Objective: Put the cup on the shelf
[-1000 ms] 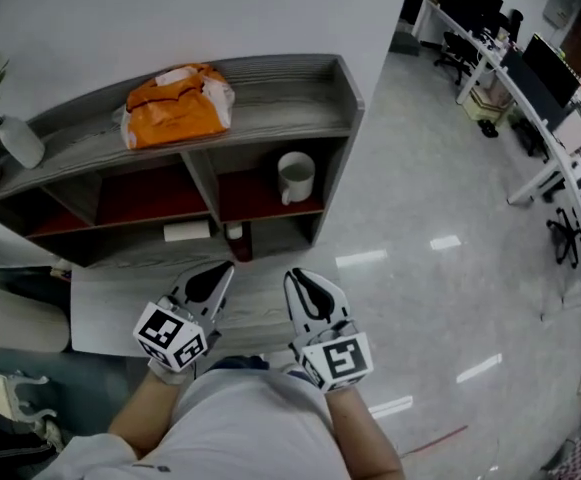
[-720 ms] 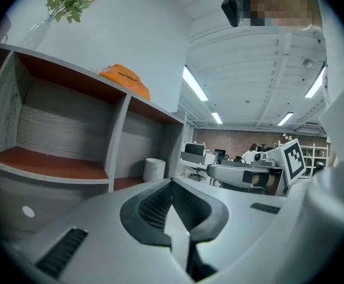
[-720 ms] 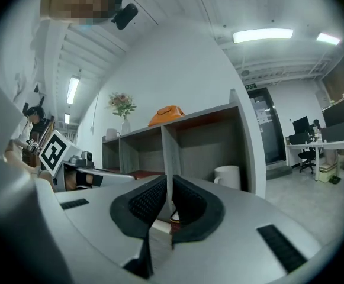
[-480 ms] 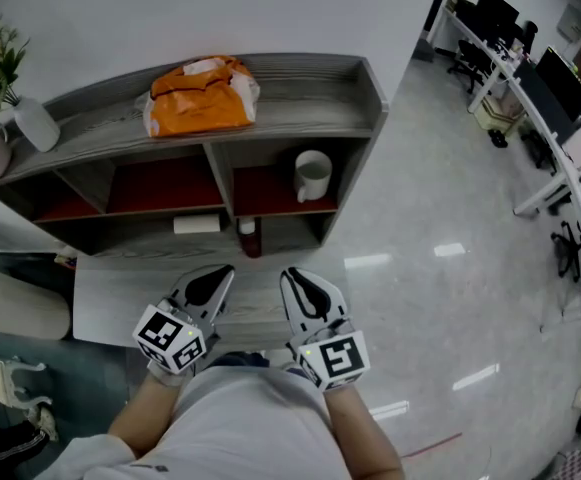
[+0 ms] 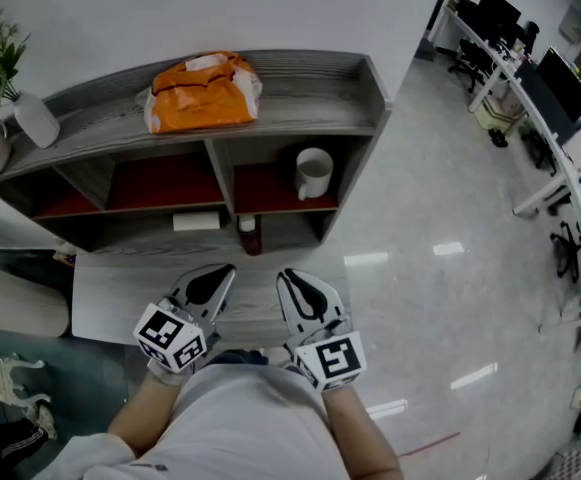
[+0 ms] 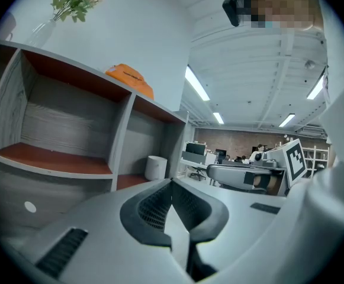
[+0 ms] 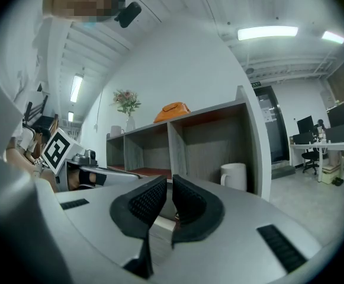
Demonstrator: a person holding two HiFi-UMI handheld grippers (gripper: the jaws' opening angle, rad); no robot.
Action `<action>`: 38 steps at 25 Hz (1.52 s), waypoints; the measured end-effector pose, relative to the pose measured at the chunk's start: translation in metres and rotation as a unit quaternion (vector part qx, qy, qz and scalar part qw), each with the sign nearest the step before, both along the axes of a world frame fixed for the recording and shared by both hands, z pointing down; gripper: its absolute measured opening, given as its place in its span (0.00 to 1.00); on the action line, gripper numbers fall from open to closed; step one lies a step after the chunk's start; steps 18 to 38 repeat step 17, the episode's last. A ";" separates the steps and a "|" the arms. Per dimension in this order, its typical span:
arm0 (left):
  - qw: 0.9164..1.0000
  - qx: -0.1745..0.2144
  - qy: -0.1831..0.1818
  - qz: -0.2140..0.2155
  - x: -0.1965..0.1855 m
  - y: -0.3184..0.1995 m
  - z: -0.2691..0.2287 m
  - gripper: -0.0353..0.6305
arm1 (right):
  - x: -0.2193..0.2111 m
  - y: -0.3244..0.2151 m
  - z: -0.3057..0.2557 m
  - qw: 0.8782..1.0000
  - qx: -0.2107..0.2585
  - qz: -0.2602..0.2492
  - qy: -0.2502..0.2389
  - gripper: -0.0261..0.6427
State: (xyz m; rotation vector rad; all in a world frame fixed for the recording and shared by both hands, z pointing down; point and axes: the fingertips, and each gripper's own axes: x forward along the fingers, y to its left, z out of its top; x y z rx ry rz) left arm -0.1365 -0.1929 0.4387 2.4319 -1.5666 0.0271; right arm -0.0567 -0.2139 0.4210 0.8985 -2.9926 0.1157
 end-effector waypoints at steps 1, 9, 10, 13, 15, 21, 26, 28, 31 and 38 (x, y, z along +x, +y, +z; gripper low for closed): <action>1.000 -0.002 0.001 -0.001 0.000 0.000 0.001 0.08 | 0.000 0.000 0.001 1.000 -0.002 0.001 0.000 0.10; 1.000 -0.007 0.003 -0.005 0.000 -0.002 0.005 0.08 | 0.004 -0.004 0.005 1.000 -0.008 0.006 0.000 0.10; 1.000 -0.008 0.003 -0.006 0.000 -0.003 0.006 0.08 | 0.004 -0.004 0.005 1.000 -0.009 0.006 -0.001 0.10; 1.000 -0.008 0.003 -0.006 -0.001 -0.004 0.006 0.08 | 0.006 -0.006 0.005 1.000 -0.011 0.009 -0.002 0.10; 1.000 -0.007 0.003 -0.007 -0.001 -0.006 0.006 0.08 | 0.006 -0.007 0.006 1.000 -0.012 0.010 0.000 0.10; 1.000 -0.008 0.004 -0.007 -0.001 -0.007 0.006 0.08 | 0.007 -0.009 0.007 1.000 -0.012 0.012 0.001 0.10; 1.000 -0.008 0.004 -0.007 -0.001 -0.007 0.006 0.08 | 0.007 -0.009 0.007 1.000 -0.012 0.012 0.001 0.10; 1.000 -0.008 0.004 -0.007 -0.001 -0.007 0.006 0.08 | 0.007 -0.009 0.007 1.000 -0.012 0.012 0.001 0.10; 1.000 -0.008 0.004 -0.007 -0.001 -0.007 0.006 0.08 | 0.007 -0.009 0.007 1.000 -0.012 0.012 0.001 0.10; 1.000 -0.008 0.004 -0.007 -0.001 -0.007 0.006 0.08 | 0.007 -0.009 0.007 1.000 -0.012 0.012 0.001 0.10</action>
